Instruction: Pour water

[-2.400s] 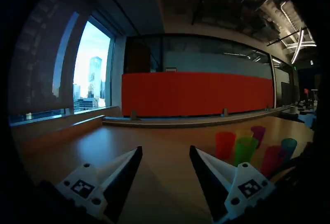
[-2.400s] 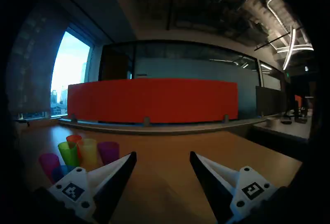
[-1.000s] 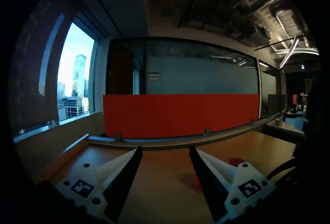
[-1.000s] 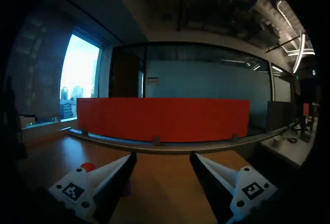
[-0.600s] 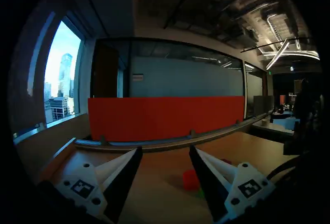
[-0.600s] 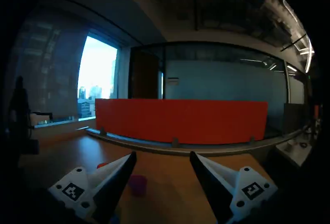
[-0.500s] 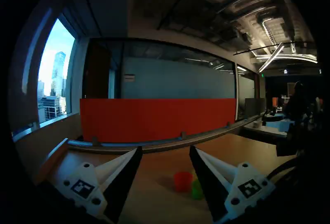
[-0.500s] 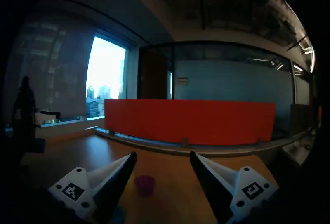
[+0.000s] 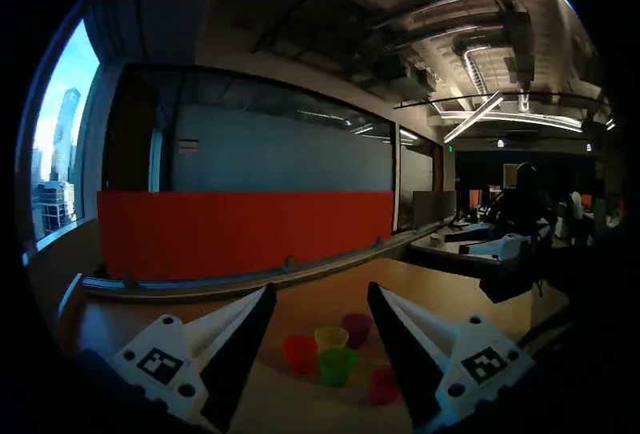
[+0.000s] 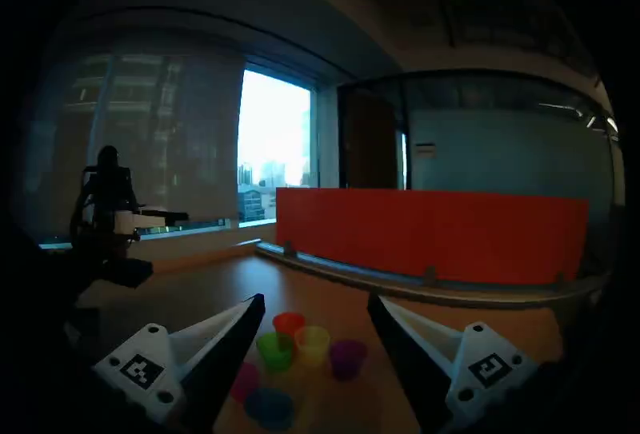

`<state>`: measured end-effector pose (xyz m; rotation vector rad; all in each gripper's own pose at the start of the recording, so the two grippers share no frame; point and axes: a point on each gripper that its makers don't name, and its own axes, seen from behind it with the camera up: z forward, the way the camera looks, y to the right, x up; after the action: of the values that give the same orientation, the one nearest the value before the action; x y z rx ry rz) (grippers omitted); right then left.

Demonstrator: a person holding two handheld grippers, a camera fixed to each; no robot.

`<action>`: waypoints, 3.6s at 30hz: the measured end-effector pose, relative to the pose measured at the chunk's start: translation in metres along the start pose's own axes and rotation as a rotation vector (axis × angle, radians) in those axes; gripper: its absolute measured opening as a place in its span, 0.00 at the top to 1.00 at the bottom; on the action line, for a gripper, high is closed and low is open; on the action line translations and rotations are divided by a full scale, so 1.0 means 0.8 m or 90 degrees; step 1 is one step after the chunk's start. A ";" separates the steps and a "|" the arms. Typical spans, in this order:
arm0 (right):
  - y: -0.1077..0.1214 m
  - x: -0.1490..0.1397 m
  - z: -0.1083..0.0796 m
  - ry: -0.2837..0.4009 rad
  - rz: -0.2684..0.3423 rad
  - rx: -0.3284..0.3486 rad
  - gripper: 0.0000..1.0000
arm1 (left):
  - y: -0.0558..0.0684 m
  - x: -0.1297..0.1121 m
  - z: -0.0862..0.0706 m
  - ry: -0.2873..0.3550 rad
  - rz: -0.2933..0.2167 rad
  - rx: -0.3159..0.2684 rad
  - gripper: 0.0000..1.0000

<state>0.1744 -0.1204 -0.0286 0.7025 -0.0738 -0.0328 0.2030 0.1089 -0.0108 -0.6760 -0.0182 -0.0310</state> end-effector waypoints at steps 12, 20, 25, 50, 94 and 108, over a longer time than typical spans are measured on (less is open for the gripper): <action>-0.017 -0.026 -0.006 -0.076 -0.024 0.058 0.00 | 0.009 -0.031 0.011 -0.076 0.008 -0.051 0.16; -0.023 -0.044 -0.017 -0.129 -0.031 0.092 0.00 | 0.020 -0.055 0.011 -0.128 0.036 -0.091 0.16; -0.024 -0.055 -0.018 -0.148 -0.036 0.099 0.00 | 0.024 -0.068 0.015 -0.148 0.059 -0.101 0.16; -0.027 -0.151 -0.028 -0.224 -0.051 0.115 0.00 | 0.029 -0.175 0.051 -0.242 0.063 -0.124 0.16; -0.062 -0.295 0.004 -0.322 -0.064 0.176 0.00 | 0.026 -0.284 0.093 -0.310 0.053 -0.148 0.16; -0.081 -0.319 0.040 -0.325 -0.076 0.203 0.00 | 0.027 -0.292 0.096 -0.312 0.051 -0.151 0.16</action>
<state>-0.0825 -0.1763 -0.0606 1.0037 -0.5348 -0.3207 -0.0299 0.1790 0.0296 -0.9083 -0.4646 0.2134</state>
